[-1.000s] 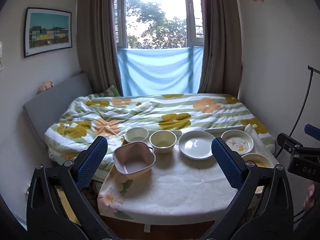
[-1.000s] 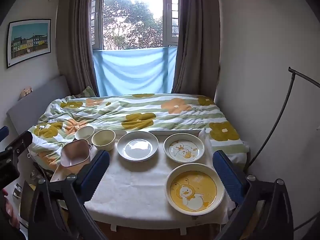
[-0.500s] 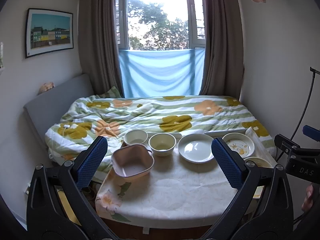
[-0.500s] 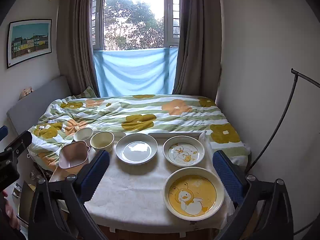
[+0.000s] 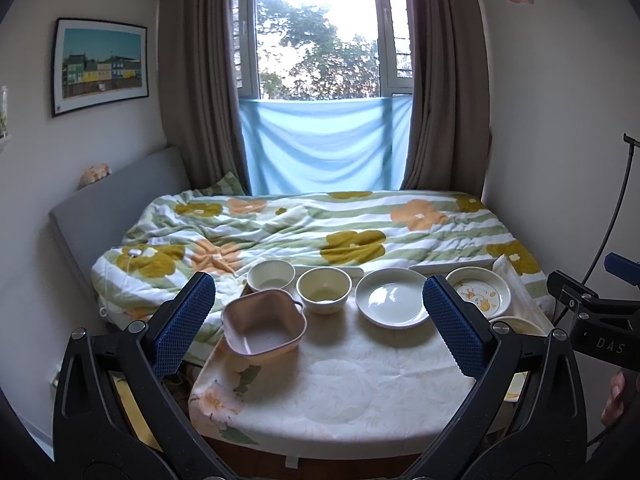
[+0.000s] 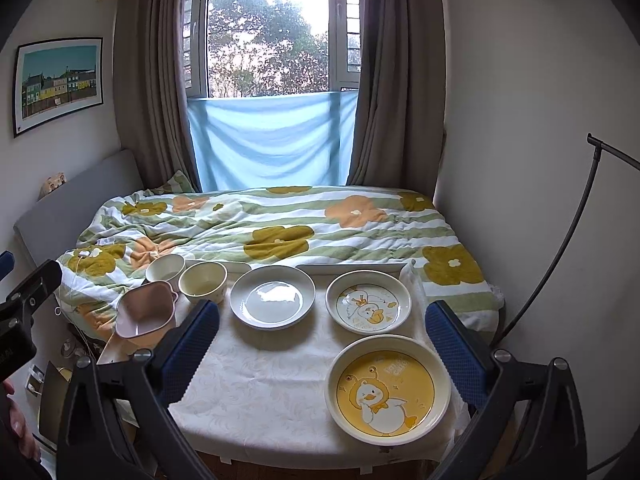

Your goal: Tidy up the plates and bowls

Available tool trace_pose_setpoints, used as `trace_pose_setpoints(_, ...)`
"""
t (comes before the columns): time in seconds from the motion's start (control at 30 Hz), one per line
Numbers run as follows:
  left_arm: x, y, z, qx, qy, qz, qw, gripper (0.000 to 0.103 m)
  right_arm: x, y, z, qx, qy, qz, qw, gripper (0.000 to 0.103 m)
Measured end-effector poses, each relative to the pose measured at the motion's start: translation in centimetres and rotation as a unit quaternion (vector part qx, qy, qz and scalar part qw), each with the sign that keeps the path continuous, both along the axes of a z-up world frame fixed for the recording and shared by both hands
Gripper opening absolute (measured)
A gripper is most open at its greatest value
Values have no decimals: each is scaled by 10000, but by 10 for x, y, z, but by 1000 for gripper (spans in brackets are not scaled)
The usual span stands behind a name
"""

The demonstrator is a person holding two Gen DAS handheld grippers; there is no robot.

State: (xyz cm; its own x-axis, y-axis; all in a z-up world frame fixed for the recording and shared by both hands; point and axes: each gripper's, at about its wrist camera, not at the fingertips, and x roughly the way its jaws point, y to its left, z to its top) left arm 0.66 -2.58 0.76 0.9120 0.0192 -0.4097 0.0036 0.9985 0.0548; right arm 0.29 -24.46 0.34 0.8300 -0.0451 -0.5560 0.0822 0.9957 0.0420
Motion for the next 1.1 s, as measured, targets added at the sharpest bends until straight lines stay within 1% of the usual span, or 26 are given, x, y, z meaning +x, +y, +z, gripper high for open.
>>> trace_pose_setpoints(1.1,0,-1,2,-5,-44,54,10000,103,2,-3,-1,41,13,-3,10000,103)
